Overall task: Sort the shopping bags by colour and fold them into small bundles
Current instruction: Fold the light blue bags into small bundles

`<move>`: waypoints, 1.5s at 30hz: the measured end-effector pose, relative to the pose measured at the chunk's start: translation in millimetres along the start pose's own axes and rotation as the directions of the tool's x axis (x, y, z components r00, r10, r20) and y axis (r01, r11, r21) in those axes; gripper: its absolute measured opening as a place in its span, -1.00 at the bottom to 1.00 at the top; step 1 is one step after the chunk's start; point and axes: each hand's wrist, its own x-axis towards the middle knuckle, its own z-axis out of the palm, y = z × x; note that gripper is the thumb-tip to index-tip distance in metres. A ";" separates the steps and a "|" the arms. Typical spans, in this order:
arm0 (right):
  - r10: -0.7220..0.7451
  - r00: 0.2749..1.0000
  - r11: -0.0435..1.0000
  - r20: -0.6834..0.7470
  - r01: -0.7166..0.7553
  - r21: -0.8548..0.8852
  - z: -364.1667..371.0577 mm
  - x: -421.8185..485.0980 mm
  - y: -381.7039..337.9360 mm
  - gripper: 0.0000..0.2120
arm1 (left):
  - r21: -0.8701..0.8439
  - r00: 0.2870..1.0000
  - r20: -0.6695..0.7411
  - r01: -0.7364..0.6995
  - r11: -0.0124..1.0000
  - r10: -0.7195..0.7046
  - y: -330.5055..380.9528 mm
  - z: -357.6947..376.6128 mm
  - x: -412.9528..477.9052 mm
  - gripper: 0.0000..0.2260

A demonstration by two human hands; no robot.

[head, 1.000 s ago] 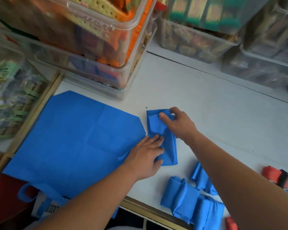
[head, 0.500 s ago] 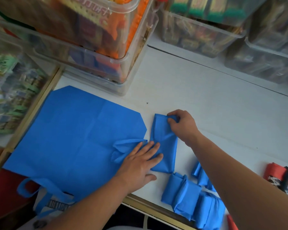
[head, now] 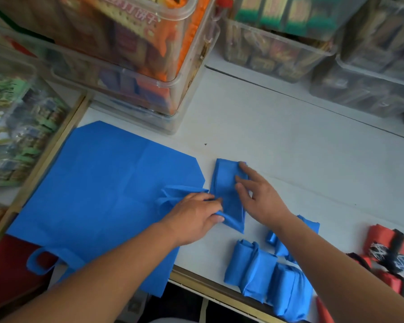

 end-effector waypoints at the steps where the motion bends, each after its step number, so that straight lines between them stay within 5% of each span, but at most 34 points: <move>1: 0.074 0.994 0.993 0.078 -0.080 0.086 -5.1 -2.7 -7.0 -0.66 | -0.090 0.999 -0.004 0.049 0.995 -0.049 4.0 -9.0 4.4 -0.60; 6: 0.228 0.957 0.799 0.179 -0.289 0.527 -13.5 -4.3 -11.6 -0.36 | -0.354 0.930 -0.029 0.333 0.874 -0.366 15.0 -40.7 40.4 -0.70; 9: 0.183 0.977 0.870 0.108 -0.212 0.445 -10.2 -1.0 -4.1 -0.81 | -0.246 0.908 -0.036 0.397 0.884 -0.418 17.1 -46.7 63.6 -0.72; 14: 0.203 0.962 0.873 -0.182 -0.094 0.478 5.1 -2.1 3.1 -0.59 | -0.109 0.908 -0.205 0.349 0.931 -0.365 21.6 -45.0 75.8 -0.69; 17: 0.273 0.938 0.911 -0.214 -0.180 0.371 3.6 3.7 3.9 -0.52 | -0.097 0.939 -0.087 0.324 0.941 -0.332 17.5 -41.6 77.1 -0.47; 22: 0.554 0.832 0.823 -0.025 -0.543 0.168 -9.2 8.0 -11.6 -0.36 | -0.203 0.953 -0.033 0.289 0.936 -0.302 2.1 -43.4 82.3 -0.53; 27: 0.647 0.739 0.577 0.188 -0.636 0.513 -9.8 12.4 -18.1 -0.56 | -0.326 0.957 -0.071 0.246 0.913 -0.283 4.8 -38.7 78.9 -0.67; 35: 0.476 0.821 0.435 0.314 -0.530 0.727 -38.4 0.7 -22.3 -0.59 | -0.389 0.986 -0.081 0.102 0.916 -0.144 22.1 -41.9 60.6 -0.54; 45: 0.450 0.891 0.415 0.066 -0.273 0.868 -67.7 -61.8 -79.5 -0.79 | -0.404 0.978 -0.195 -0.007 0.915 -0.078 78.5 -66.4 17.8 -0.58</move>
